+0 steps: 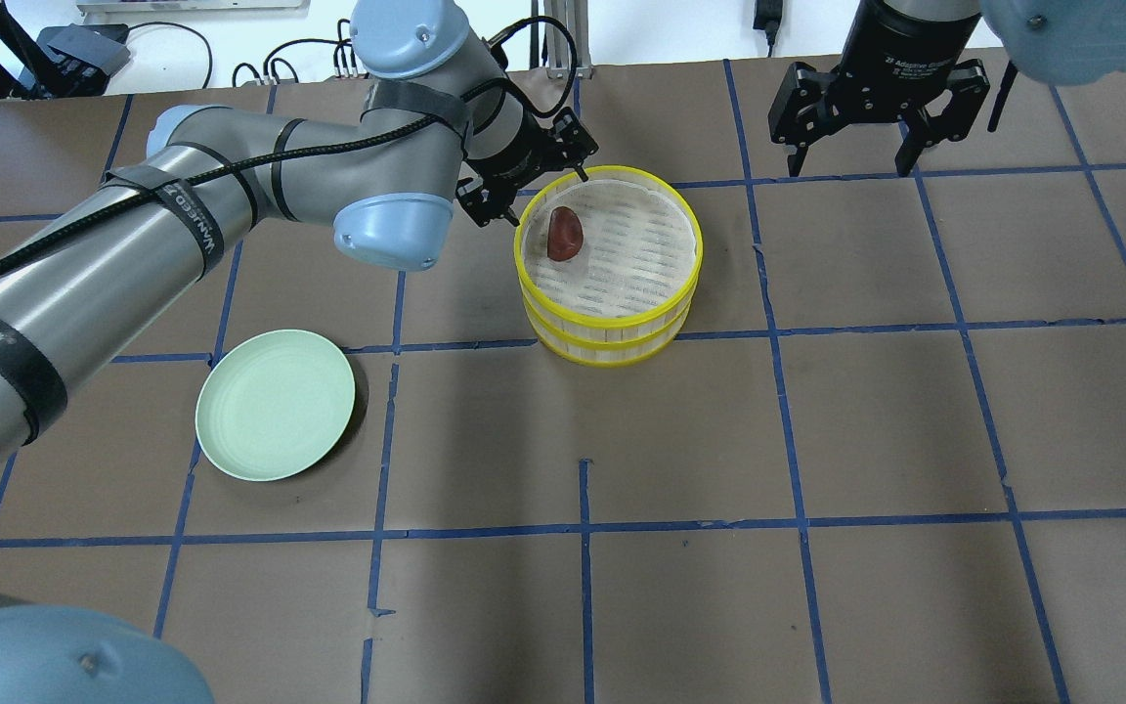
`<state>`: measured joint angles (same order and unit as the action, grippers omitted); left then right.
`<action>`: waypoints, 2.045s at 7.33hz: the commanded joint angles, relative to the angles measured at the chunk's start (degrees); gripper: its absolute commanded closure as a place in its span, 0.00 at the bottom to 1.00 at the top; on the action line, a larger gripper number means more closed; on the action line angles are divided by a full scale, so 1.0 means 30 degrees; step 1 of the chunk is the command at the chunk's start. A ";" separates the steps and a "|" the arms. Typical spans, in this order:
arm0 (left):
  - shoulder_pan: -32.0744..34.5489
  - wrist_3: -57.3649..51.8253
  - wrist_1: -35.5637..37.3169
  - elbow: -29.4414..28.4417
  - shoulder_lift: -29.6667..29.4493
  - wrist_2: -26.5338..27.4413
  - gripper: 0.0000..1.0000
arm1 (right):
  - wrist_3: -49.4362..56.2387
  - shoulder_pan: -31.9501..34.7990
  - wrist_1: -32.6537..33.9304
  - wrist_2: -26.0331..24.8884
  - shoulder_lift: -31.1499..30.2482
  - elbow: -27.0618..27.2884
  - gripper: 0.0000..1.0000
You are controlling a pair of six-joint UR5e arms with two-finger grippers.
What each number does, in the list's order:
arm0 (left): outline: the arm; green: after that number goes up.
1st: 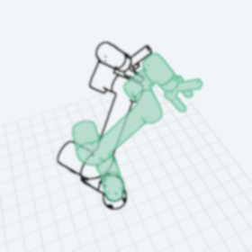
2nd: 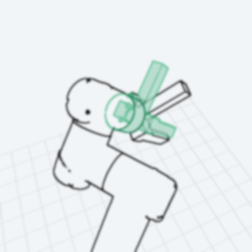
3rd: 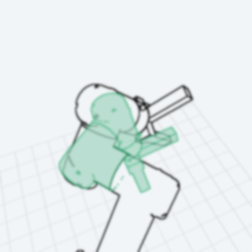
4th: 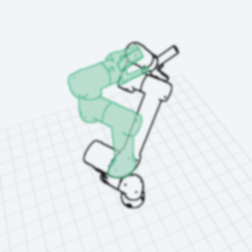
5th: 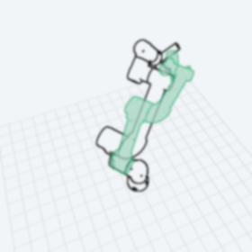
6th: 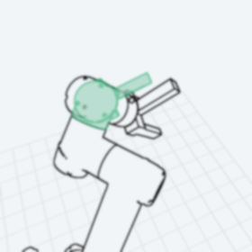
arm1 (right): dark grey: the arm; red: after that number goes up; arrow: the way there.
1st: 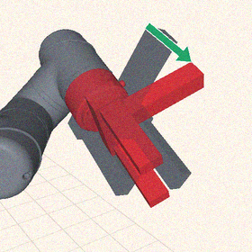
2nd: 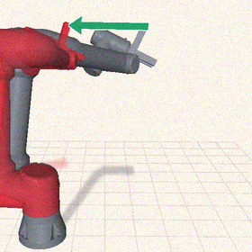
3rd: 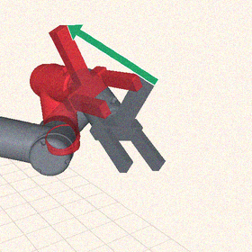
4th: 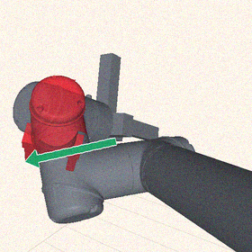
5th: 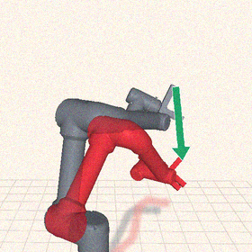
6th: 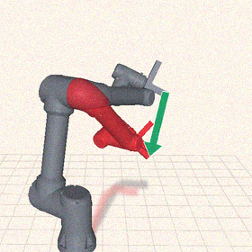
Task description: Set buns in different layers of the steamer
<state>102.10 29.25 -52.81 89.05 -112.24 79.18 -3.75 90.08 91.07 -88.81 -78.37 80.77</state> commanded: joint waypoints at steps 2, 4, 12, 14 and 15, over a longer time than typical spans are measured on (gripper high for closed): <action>-0.3722 -0.8703 -0.4964 0.0053 0.1811 0.0032 0.02 | -0.0069 0.0031 0.0231 0.0277 0.0813 -0.0497 0.00; -0.6191 -1.1325 -0.8745 0.0080 0.3684 0.0264 0.00 | -0.0069 0.0002 -0.0089 -0.0102 0.0143 -0.0701 0.00; -0.5995 -1.1215 -1.2863 0.0261 0.7819 0.1614 0.00 | -0.0069 -0.0085 -0.0150 -0.0076 -0.0331 -0.0528 0.00; -0.5994 -1.1244 -1.2806 0.0667 0.7735 0.1673 0.00 | -0.0069 -0.0085 -0.0121 0.0012 -0.0302 -0.0497 0.00; -0.5995 -1.1274 -1.2806 0.0610 0.7765 0.1644 0.00 | -0.0069 -0.0085 -0.0121 -0.0045 -0.0302 -0.0497 0.00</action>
<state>84.12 -4.39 -91.26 90.88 -89.11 84.13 -3.96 89.83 90.67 -88.91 -79.32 79.24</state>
